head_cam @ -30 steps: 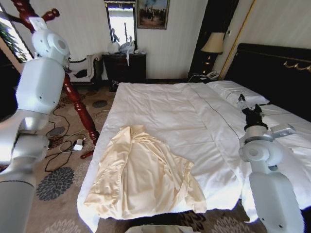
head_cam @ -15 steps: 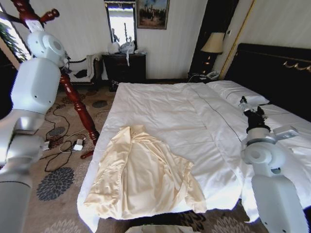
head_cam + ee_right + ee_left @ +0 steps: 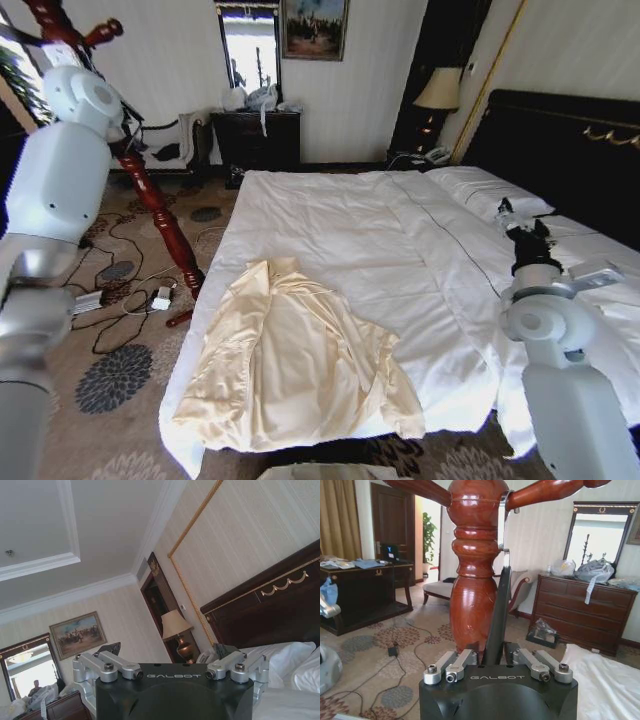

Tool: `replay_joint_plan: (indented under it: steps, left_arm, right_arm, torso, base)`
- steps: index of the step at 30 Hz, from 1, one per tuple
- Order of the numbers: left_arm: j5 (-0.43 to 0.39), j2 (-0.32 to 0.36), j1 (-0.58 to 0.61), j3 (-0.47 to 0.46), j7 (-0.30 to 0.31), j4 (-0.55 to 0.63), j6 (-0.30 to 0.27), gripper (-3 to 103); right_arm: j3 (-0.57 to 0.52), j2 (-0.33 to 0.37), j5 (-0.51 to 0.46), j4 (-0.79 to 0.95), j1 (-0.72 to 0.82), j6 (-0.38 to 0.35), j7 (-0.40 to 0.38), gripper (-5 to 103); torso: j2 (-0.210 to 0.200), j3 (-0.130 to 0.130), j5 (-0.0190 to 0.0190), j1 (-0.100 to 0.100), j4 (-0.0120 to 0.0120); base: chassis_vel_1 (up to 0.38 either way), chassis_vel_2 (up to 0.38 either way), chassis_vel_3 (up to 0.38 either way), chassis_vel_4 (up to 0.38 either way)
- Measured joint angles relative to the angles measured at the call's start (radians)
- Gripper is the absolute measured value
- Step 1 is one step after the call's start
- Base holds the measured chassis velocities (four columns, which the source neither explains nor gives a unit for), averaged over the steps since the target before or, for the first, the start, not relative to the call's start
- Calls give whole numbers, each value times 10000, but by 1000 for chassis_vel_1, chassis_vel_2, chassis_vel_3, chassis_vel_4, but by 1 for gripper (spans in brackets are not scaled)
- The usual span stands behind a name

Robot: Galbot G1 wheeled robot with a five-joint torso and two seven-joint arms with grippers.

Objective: Pick up the clothes from the bed and hang them on the clothes hanger.

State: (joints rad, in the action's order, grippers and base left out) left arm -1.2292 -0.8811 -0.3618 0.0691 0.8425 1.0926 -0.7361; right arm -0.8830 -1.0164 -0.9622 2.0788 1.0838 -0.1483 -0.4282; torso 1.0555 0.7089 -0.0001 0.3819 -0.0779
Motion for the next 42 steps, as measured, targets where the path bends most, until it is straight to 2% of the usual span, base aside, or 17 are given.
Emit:
replay_joint_plan:
  steps: [3, 6, 10, 14, 16, 19, 20, 22, 27, 31, 36, 38, 42]
  left_arm:
    - [-207, 44, 62, 2, 2, 120, 3, 18]
    - [-277, 83, 86, 2, 9, 149, 9, 16]
    - [-314, 122, 113, -16, -57, 235, 12, 16]
    - [60, 218, 110, -154, -670, 504, 43, 16]
    - [112, 230, 104, -158, -777, 535, 87, 16]
    - [357, 261, 70, -210, -1535, 851, 580, 16]
    - [357, 261, 70, -210, -1535, 851, 580, 16]
    - [382, 322, 193, -226, -1926, 1294, 916, 16]
    - [231, 411, 407, -170, -2104, 2024, 1110, 16]
    - [207, 361, 459, -94, -2203, 2216, 1256, 16]
    - [179, 341, 620, -34, -2810, 2487, 1571, 16]
    - [-15, 423, 808, -17, -3098, 2842, 1680, 16]
    - [-632, 626, 1383, -60, -3055, 3596, 1799, 16]
  right_arm:
    - [-75, 27, -24, 44, 63, -25, -56, 100]
    - [-121, 42, -41, 58, 93, -34, -83, 100]
    - [-167, 61, -52, 69, 132, -44, -117, 100]
    - [-191, 84, -54, 69, 147, -48, -145, 100]
    - [-191, 83, -55, 63, 141, -49, -147, 100]
    - [-125, 67, -52, 6, 62, -52, -156, 100]
    - [-125, 67, -52, 6, 62, -52, -156, 100]
    - [-45, 9, -34, -40, 12, -56, -168, 100]
    - [47, -50, 4, -106, -54, -58, -174, 100]
    - [61, -58, 9, -125, -63, -58, -180, 100]
    - [29, -73, 14, -134, -8, -58, -193, 100]
    - [5, -71, 30, -145, 32, -59, -194, 100]
    - [60, -58, 103, -209, 101, -39, -195, 100]
  torso:
    - [0, 0, 2, 0, -10]
    - [0, 0, 6, 0, -7]
    - [0, 0, 2, 1, -2]
    - [0, 0, 0, 0, 6]
    - [0, 0, -1, -1, 7]
    - [0, 0, -1, 0, 4]
    - [0, 0, -1, 0, 4]
    - [0, 0, 2, 0, -1]
    - [-1, 0, 0, 0, 5]
    - [0, 0, 5, 0, 0]
    - [0, 0, 2, 1, -1]
    - [0, 0, 2, 1, 1]
    - [1, -1, 4, -1, -3]
  base:
    - [0, 0, 0, 0]
    - [0, 0, 0, 0]
    - [0, 0, 0, 0]
    - [0, 0, 0, 0]
    - [0, 0, 0, 0]
    - [0, 0, 0, 0]
    - [0, 0, 0, 0]
    - [0, 0, 0, 0]
    - [0, 0, 0, 0]
    - [0, 0, 0, 0]
    - [0, 0, 0, 0]
    - [0, 0, 0, 0]
    - [0, 0, 0, 0]
